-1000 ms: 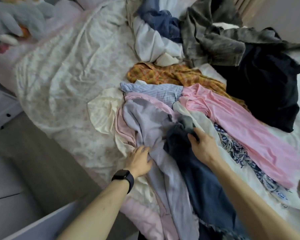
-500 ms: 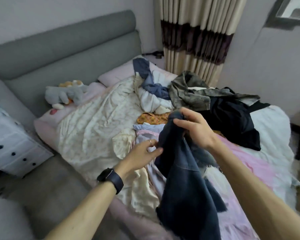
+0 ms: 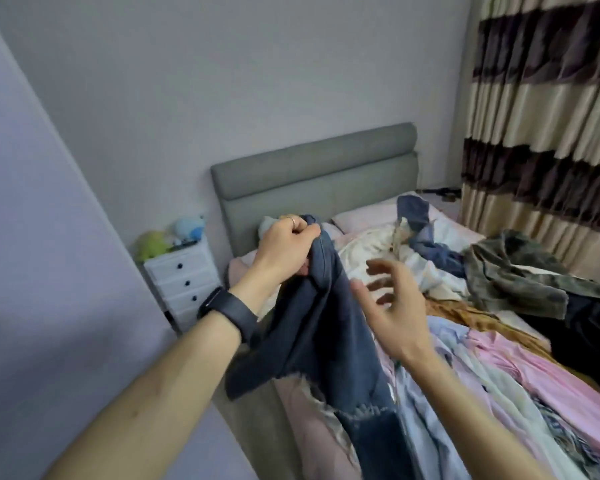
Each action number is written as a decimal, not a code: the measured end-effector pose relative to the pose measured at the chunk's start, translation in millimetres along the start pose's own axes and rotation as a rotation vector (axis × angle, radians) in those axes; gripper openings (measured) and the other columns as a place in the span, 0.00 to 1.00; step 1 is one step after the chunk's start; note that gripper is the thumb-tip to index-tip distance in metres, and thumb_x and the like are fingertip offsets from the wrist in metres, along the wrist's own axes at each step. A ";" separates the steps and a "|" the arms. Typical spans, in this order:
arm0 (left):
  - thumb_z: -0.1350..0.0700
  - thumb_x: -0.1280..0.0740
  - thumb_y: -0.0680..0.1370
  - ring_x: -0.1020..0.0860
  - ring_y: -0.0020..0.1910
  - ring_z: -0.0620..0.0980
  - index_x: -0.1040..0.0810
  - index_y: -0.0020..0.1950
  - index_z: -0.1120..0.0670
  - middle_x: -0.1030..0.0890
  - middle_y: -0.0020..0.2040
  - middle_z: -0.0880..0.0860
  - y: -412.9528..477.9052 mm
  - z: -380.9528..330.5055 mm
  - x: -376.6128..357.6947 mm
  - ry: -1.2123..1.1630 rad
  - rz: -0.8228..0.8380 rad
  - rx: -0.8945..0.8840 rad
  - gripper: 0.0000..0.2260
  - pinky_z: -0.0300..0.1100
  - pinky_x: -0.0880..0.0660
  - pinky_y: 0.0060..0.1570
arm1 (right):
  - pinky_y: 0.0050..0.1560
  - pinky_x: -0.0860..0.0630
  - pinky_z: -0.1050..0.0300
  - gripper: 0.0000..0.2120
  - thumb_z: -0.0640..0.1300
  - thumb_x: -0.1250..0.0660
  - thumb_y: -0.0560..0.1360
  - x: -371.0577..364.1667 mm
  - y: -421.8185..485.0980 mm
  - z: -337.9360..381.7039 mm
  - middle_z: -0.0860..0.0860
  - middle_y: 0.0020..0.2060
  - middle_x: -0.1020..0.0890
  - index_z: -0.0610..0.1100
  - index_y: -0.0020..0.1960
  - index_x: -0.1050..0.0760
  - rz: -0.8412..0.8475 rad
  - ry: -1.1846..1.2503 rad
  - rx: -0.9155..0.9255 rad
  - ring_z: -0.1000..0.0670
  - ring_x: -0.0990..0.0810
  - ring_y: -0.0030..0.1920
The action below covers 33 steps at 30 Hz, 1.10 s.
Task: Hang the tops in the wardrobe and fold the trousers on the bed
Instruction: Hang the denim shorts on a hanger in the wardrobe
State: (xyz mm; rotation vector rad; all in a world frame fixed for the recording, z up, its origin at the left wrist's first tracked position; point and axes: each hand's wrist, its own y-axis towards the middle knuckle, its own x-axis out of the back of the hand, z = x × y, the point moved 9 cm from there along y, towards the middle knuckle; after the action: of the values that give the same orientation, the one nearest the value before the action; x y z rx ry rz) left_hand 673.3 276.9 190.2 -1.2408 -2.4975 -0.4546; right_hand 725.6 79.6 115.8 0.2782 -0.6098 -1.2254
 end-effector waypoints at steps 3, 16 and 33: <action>0.52 0.31 0.79 0.20 0.30 0.52 0.24 0.43 0.53 0.21 0.40 0.55 -3.3 -5.7 29.0 -0.034 -0.040 0.047 0.08 0.43 0.20 0.30 | 0.46 0.26 0.63 0.28 0.76 0.34 0.69 -46.2 -45.6 29.4 0.64 0.54 0.27 0.61 0.61 0.30 0.203 -0.098 0.086 0.58 0.22 0.49; 0.48 0.31 0.79 0.14 0.40 0.44 0.20 0.43 0.51 0.14 0.47 0.50 -30.2 63.9 100.9 -0.072 -0.156 0.188 0.08 0.38 0.24 0.38 | 0.46 0.23 0.48 0.03 0.43 0.34 0.77 -129.3 34.9 60.7 0.50 0.44 0.15 0.49 0.50 0.25 0.355 -0.181 0.102 0.43 0.17 0.47; 0.50 0.25 0.73 0.18 0.53 0.47 0.20 0.64 0.48 0.16 0.56 0.49 -76.2 241.1 12.5 -0.407 0.097 0.547 0.19 0.44 0.26 0.52 | 0.36 0.28 0.67 0.12 0.35 0.36 0.70 -96.6 96.7 0.4 0.54 0.38 0.18 0.52 0.41 0.21 0.584 0.591 -0.313 0.58 0.22 0.36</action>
State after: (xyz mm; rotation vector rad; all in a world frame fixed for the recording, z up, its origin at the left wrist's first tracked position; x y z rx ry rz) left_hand 571.6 341.8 -32.4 -1.3007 -2.5897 0.5279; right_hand 782.1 202.0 138.1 0.1656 0.0297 -0.6082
